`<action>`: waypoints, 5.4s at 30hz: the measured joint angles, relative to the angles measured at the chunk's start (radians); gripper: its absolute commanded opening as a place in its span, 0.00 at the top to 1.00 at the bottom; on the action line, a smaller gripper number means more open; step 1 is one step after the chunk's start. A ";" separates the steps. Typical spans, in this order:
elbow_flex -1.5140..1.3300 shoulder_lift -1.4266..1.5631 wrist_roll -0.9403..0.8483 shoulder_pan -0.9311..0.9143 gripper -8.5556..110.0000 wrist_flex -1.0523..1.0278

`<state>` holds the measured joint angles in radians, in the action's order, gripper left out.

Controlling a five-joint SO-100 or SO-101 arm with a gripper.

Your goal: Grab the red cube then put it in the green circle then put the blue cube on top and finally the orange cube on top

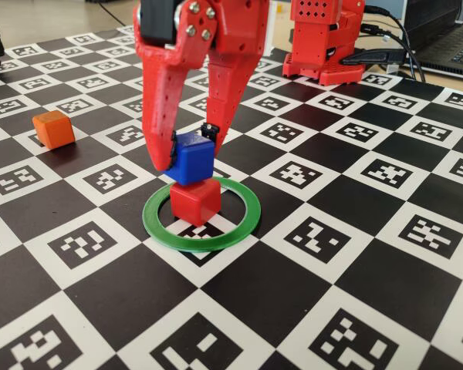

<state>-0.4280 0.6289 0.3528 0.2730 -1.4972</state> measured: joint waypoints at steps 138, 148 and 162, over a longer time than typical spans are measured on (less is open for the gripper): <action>-0.390 0.489 -0.451 -0.440 0.61 0.092; -0.339 0.342 -0.495 -0.471 0.61 0.147; -0.258 0.144 -0.551 -0.511 0.61 0.176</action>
<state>-0.6857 0.7731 -0.1979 -0.2378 -1.3208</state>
